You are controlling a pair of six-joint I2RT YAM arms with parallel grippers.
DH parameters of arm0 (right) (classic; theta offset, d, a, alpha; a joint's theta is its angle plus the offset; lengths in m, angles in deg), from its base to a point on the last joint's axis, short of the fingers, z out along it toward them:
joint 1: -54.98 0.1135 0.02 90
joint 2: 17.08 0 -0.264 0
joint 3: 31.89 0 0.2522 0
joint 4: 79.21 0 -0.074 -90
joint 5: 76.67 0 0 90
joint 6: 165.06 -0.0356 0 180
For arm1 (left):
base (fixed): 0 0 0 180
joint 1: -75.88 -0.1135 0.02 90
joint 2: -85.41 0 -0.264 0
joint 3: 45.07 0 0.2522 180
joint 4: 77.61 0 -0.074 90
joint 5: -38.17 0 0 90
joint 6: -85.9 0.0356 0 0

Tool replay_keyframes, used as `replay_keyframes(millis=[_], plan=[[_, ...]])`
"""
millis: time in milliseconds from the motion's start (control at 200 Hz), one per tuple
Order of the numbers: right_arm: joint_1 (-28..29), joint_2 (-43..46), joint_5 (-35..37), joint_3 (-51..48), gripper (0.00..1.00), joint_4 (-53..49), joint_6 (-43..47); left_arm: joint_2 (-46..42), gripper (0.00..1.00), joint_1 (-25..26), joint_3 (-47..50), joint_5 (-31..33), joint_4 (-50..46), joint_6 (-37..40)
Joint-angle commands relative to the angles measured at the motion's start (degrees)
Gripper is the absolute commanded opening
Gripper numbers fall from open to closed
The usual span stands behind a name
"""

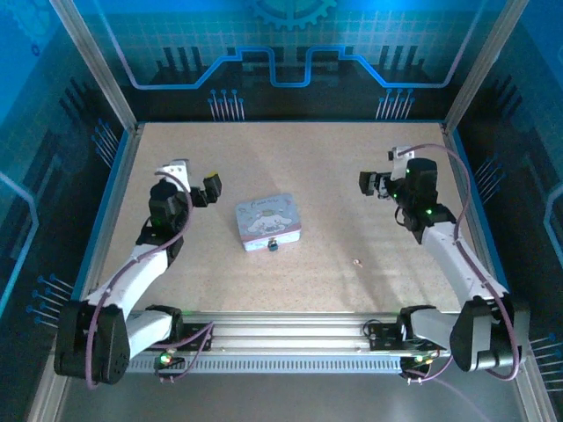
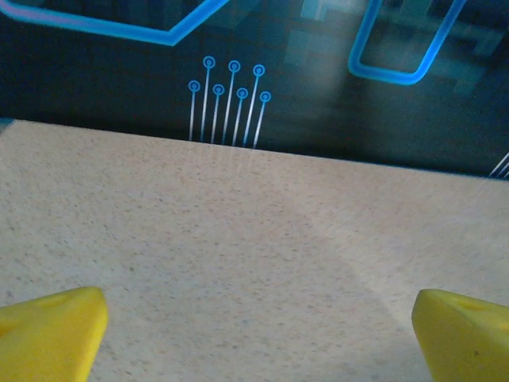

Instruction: Unlock a padlock with a key

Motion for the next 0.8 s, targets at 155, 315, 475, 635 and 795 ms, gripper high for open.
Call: replay_keyframes(millis=[155, 315, 475, 635, 795], plan=[[7.61, 0.40, -6.20, 0.36, 0.81, -36.34, -14.49, -5.99, 0.99, 5.12, -1.96, -8.53, -21.94, -21.00], [10.45, -1.35, -8.31, -5.17, 0.68, -37.78, -19.13, -5.19, 0.99, 10.57, 0.60, -8.97, -18.98, -27.20], [11.26, -7.20, -8.78, -6.72, 0.55, -36.73, -21.27, -1.57, 0.99, 14.49, 0.25, -7.41, -16.32, -27.43], [12.14, -10.08, -6.76, -7.08, 0.48, -35.97, -23.20, -0.67, 0.99, 15.88, -0.01, -5.70, -14.93, -27.07], [12.23, -10.59, -5.29, -8.05, 0.44, -34.59, -24.83, -1.32, 0.99, 15.97, 0.04, -5.02, -15.13, -26.63]])
